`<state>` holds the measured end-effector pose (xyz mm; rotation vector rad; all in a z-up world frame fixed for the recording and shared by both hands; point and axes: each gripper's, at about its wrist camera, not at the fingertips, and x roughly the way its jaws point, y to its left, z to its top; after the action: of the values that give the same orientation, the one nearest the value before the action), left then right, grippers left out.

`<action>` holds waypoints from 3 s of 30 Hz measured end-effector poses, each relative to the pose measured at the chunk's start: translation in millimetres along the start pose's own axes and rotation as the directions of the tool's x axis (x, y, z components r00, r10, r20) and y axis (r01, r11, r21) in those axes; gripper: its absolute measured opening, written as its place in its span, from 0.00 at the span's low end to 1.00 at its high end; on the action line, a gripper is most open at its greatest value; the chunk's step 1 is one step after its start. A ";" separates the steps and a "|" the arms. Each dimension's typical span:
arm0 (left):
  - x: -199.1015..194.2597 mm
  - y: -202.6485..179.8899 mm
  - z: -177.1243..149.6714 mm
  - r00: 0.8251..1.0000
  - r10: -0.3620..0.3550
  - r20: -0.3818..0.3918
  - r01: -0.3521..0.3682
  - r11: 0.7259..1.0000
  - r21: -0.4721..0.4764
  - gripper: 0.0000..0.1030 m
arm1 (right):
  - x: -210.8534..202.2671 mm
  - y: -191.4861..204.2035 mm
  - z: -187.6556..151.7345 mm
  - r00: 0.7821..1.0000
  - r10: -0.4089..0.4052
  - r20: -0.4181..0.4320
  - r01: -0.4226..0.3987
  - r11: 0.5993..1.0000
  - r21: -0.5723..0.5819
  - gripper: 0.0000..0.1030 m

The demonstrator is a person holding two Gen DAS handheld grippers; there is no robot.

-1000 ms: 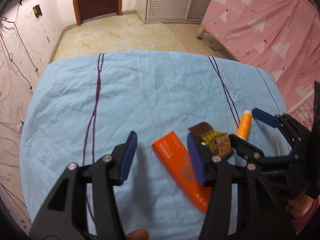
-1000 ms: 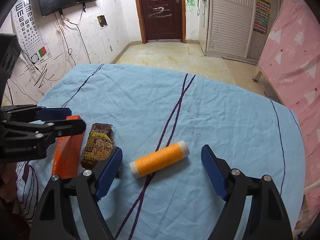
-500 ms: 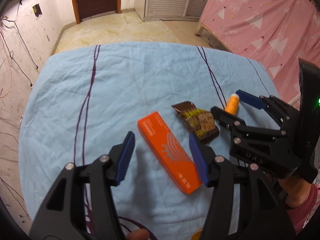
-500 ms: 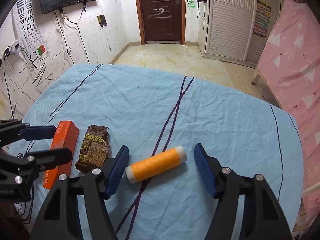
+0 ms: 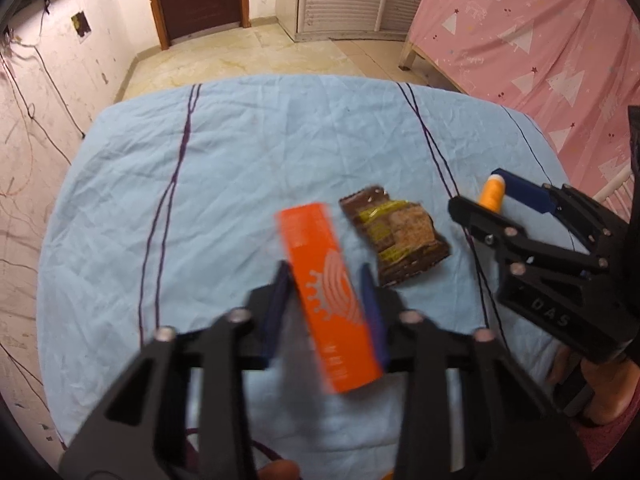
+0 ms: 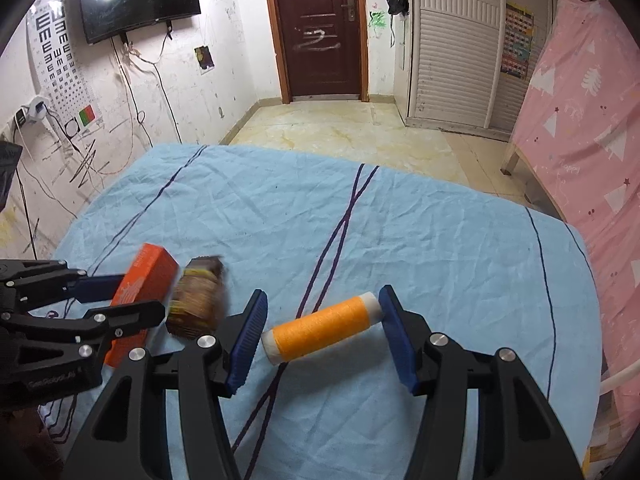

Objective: Collect trash
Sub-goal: 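Close the left tool on the orange box while the right tool grasps the orange thread spool, then carry the orange box and thread spool over the bin and open both tools, then move the left tool to the yellow round lid while the right tool approaches the snack-bar wrapper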

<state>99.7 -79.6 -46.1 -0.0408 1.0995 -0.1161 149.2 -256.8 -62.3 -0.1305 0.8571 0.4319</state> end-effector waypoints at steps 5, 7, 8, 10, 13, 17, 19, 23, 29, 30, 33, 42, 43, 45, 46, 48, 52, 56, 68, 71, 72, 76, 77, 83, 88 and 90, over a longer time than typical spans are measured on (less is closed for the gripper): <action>-8.3 -2.9 1.6 0.999 0.015 0.029 -0.015 1.000 0.014 0.21 | -15.4 -8.3 -1.5 1.000 0.003 0.031 -0.004 1.000 0.024 0.50; -12.4 -4.4 3.9 0.999 0.020 0.041 -0.021 1.000 0.017 0.21 | -21.2 -10.2 -3.3 0.999 -0.003 0.042 0.001 1.000 0.030 0.50; -14.6 -5.1 4.6 0.999 0.020 0.047 -0.021 1.000 0.019 0.21 | -25.5 -12.2 -4.8 0.999 -0.004 0.049 0.003 0.999 0.035 0.50; -20.9 -8.4 7.6 0.998 0.020 0.062 -0.022 1.000 0.023 0.21 | -34.7 -14.6 -7.5 0.998 -0.010 0.066 0.007 0.999 0.042 0.50; -30.5 -14.5 9.4 0.997 0.007 0.083 -0.010 0.999 0.035 0.21 | -51.4 -21.0 -12.1 0.995 -0.017 0.099 0.011 0.998 0.061 0.50; -42.2 -31.8 11.1 0.994 -0.012 0.109 0.005 0.998 0.069 0.21 | -74.6 -36.9 -20.8 0.990 -0.037 0.138 0.024 0.995 0.098 0.50; -45.9 -43.1 11.2 0.993 -0.023 0.113 0.013 0.996 0.092 0.21 | -86.5 -46.8 -26.9 0.986 -0.050 0.156 0.031 0.992 0.122 0.50; -50.7 -65.3 11.3 0.992 -0.037 0.121 0.021 0.991 0.130 0.21 | -108.4 -61.6 -41.0 0.979 -0.079 0.186 0.049 0.986 0.160 0.50; -58.8 -101.5 7.6 0.989 -0.070 0.129 0.045 0.981 0.187 0.21 | -139.0 -83.8 -67.7 0.968 -0.141 0.210 0.097 0.974 0.207 0.50; -59.9 -109.3 6.9 0.988 -0.089 0.126 0.062 0.978 0.201 0.21 | -143.7 -87.9 -72.6 0.965 -0.155 0.213 0.108 0.971 0.215 0.50; -63.7 -131.2 5.1 0.985 -0.124 0.122 0.092 0.966 0.241 0.21 | -159.3 -103.8 -89.4 0.955 -0.190 0.226 0.131 0.959 0.253 0.50; -69.0 -210.6 -4.9 0.972 -0.209 0.104 0.155 0.912 0.380 0.21 | -192.2 -163.3 -146.2 0.925 -0.312 0.216 0.209 0.894 0.395 0.50; -67.7 -218.0 -5.5 0.972 -0.212 0.104 0.156 0.907 0.391 0.21 | -194.2 -170.7 -154.2 0.923 -0.323 0.210 0.217 0.886 0.410 0.50; -63.9 -238.5 -7.2 0.969 -0.231 0.090 0.171 0.887 0.428 0.21 | -194.8 -180.8 -164.3 0.919 -0.342 0.196 0.231 0.870 0.436 0.50; -61.0 -248.7 -7.3 0.967 -0.241 0.078 0.183 0.879 0.440 0.21 | -195.3 -188.6 -171.6 0.918 -0.348 0.189 0.232 0.860 0.455 0.50; -56.4 -267.8 -7.5 0.959 -0.278 0.046 0.227 0.859 0.459 0.21 | -194.8 -198.5 -183.0 0.918 -0.354 0.179 0.233 0.846 0.480 0.50; -47.4 -301.6 -8.6 0.942 -0.334 0.007 0.289 0.824 0.487 0.21 | -193.7 -216.0 -203.3 0.920 -0.356 0.162 0.228 0.825 0.517 0.50; -36.7 -329.9 -14.9 0.936 -0.352 -0.023 0.314 0.804 0.505 0.21 | -190.8 -229.4 -221.6 0.931 -0.330 0.155 0.197 0.813 0.548 0.50; -38.9 -364.5 -30.3 0.917 -0.399 -0.025 0.347 0.762 0.548 0.45 | -189.7 -244.5 -246.0 0.939 -0.313 0.141 0.172 0.785 0.595 0.69; -44.2 -361.1 -30.8 0.916 -0.402 -0.021 0.347 0.762 0.547 0.45 | -191.6 -242.9 -243.5 0.937 -0.317 0.146 0.173 0.786 0.593 0.69; -45.0 -359.6 -29.4 0.915 -0.403 -0.020 0.348 0.763 0.545 0.45 | -192.0 -242.4 -242.2 0.937 -0.317 0.148 0.174 0.787 0.592 0.69; -54.2 -349.3 -26.4 0.911 -0.413 0.003 0.346 0.766 0.542 0.46 | -194.1 -238.3 -234.4 0.936 -0.314 0.156 0.172 0.798 0.578 0.69; -58.0 -343.7 -25.2 0.910 -0.414 0.013 0.342 0.770 0.539 0.49 | -195.2 -235.6 -230.8 0.936 -0.313 0.162 0.170 0.803 0.571 0.69; -79.5 -301.7 -18.9 0.906 -0.416 0.073 0.324 0.795 0.513 0.61 | -200.3 -215.6 -207.1 0.935 -0.294 0.200 0.153 0.840 0.521 0.69; -89.8 -255.5 -15.0 0.915 -0.387 0.114 0.292 0.831 0.473 0.62 | -194.2 -194.6 -179.8 0.942 -0.260 0.213 0.136 0.875 0.465 0.69; -92.6 -232.3 -12.3 0.922 -0.364 0.133 0.271 0.851 0.450 0.63 | -189.5 -182.6 -166.2 0.946 -0.239 0.217 0.127 0.893 0.433 0.69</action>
<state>30.1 -299.4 51.4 0.1539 0.8229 -0.6394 0.0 -528.9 -38.5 0.2351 0.6462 0.0761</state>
